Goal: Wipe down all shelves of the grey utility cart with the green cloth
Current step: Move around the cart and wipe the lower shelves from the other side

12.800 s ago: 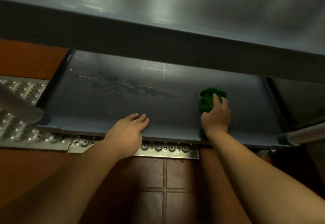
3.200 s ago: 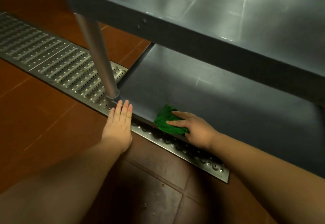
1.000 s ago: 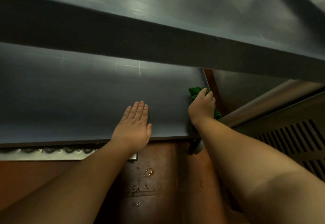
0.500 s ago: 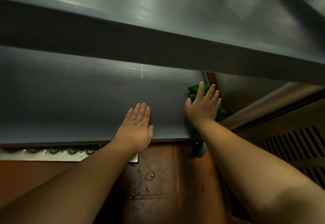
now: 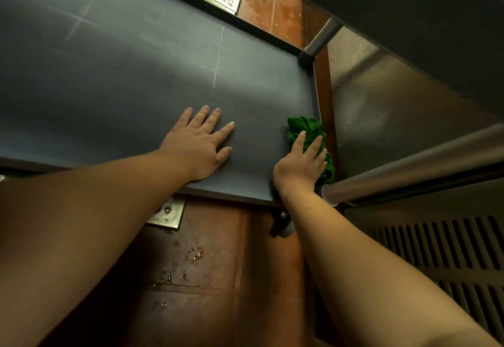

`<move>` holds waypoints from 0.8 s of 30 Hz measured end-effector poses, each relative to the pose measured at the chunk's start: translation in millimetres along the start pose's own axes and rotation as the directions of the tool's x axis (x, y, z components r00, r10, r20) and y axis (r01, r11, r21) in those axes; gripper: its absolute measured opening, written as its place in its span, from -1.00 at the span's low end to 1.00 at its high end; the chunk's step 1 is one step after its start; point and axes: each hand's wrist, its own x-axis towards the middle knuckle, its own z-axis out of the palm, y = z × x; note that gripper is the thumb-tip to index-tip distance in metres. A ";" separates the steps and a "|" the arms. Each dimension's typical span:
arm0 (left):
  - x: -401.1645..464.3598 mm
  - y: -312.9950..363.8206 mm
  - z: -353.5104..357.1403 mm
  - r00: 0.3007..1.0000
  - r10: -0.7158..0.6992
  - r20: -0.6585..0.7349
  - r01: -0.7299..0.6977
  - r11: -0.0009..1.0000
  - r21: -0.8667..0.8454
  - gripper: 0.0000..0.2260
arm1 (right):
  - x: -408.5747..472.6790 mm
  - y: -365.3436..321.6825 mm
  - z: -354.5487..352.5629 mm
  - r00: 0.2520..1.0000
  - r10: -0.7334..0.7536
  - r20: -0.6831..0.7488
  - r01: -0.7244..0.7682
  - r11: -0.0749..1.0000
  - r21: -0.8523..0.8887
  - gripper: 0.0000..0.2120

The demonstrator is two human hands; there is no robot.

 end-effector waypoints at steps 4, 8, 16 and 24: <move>-3.8 -1.3 -0.3 1.000 0.004 -0.005 -0.004 1.000 0.015 -0.43 | 13.7 -6.1 -1.2 1.000 -0.017 -0.024 0.018 1.000 0.023 -0.29; -3.9 -0.2 -3.1 1.000 0.016 0.004 -0.016 1.000 0.010 -0.43 | 45.4 -13.9 -9.5 0.999 -0.030 0.014 0.029 0.998 0.050 -0.29; -4.6 -2.0 -2.1 1.000 0.016 0.018 -0.016 1.000 -0.004 -0.44 | 107.4 -36.9 -29.9 0.985 -0.020 0.169 0.036 0.995 -0.091 -0.19; -13.7 -0.7 -2.6 0.998 0.010 0.061 -0.009 1.000 -0.022 -0.43 | 56.3 -11.0 -33.8 0.994 -0.017 0.104 0.043 0.965 -0.259 -0.37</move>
